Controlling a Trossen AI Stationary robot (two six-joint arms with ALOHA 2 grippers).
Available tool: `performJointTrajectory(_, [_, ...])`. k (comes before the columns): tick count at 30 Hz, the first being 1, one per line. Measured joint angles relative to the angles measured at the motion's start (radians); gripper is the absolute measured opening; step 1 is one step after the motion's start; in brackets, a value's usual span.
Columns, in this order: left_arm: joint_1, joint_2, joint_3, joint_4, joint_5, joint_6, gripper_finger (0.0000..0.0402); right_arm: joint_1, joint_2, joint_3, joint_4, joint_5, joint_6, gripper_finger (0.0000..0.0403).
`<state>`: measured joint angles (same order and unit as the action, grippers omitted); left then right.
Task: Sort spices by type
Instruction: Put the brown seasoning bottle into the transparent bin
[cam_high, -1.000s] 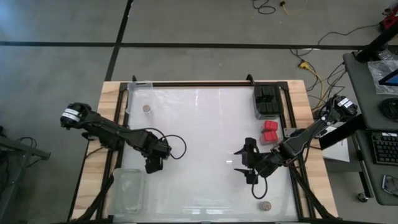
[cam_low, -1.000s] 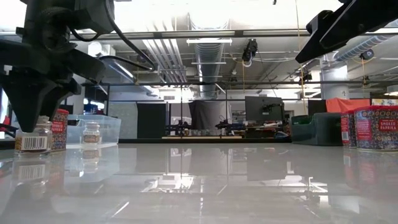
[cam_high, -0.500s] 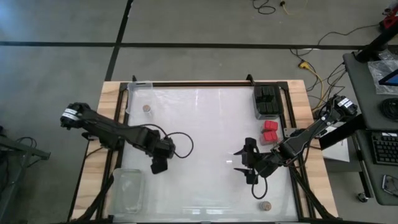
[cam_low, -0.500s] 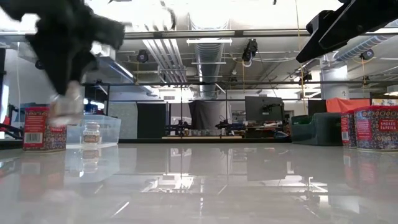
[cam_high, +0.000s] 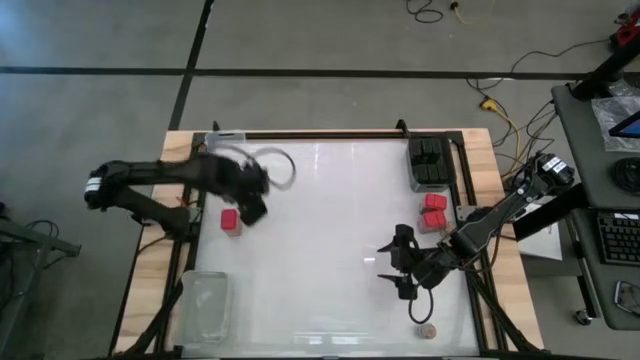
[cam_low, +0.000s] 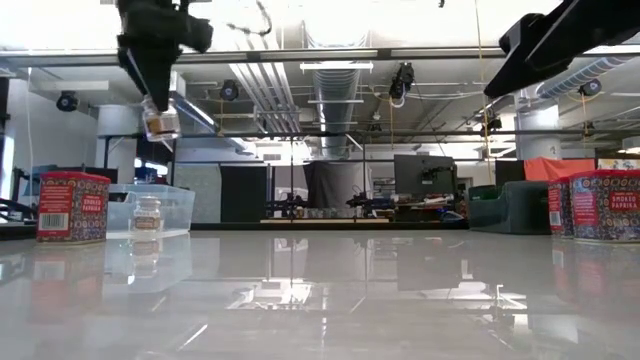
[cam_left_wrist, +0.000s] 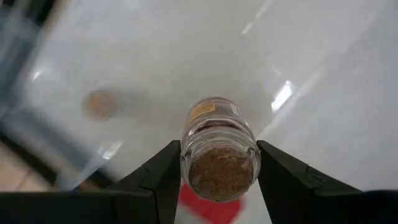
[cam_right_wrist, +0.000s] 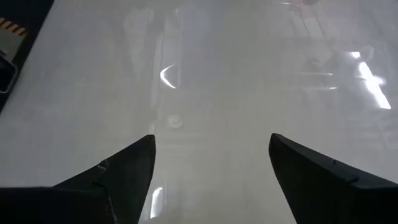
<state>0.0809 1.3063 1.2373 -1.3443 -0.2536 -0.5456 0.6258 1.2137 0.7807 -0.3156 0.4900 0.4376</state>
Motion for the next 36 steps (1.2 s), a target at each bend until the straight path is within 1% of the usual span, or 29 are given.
performJointTrajectory(2, [0.102,-0.037,-0.001,-0.038,-0.012,0.007,0.0162,0.014,0.000,-0.003,0.001,0.000,0.019,0.0306])
performJointTrajectory(4, [0.208,-0.067,0.001,-0.058,-0.047,0.004,0.0162,0.030,0.000,-0.009,0.000,0.000,0.038,0.0306])
performJointTrajectory(8, [0.405,-0.093,-0.002,-0.077,-0.099,-0.008,0.0162,0.050,0.000,-0.017,0.001,0.007,0.071,0.0300])
performJointTrajectory(12, [0.563,-0.068,-0.021,-0.077,-0.092,-0.008,0.0162,0.053,0.000,-0.018,0.012,0.009,0.089,0.0290])
performJointTrajectory(14, [0.620,-0.045,-0.028,-0.070,-0.057,-0.005,0.0162,0.053,0.000,-0.018,0.020,0.010,0.089,0.0286])
performJointTrajectory(19, [0.711,0.016,-0.041,-0.037,0.036,-0.011,0.0162,0.053,0.000,-0.018,0.046,0.010,0.098,0.0276])
performJointTrajectory(25, [0.793,0.071,-0.069,-0.028,0.050,-0.016,0.0162,0.063,0.000,-0.026,0.045,0.010,0.148,0.0266])
performJointTrajectory(29, [0.822,0.075,-0.135,0.048,0.108,-0.011,0.0162,0.089,0.000,-0.041,0.045,0.010,0.175,0.0259])
performJointTrajectory(31, [0.823,0.074,-0.171,0.094,0.114,-0.006,0.0162,0.100,0.000,-0.050,0.045,0.010,0.192,0.0256])
performJointTrajectory(36, [0.838,0.075,-0.226,0.140,0.114,-0.013,0.0162,0.114,0.000,-0.061,0.045,0.010,0.202,0.0250])
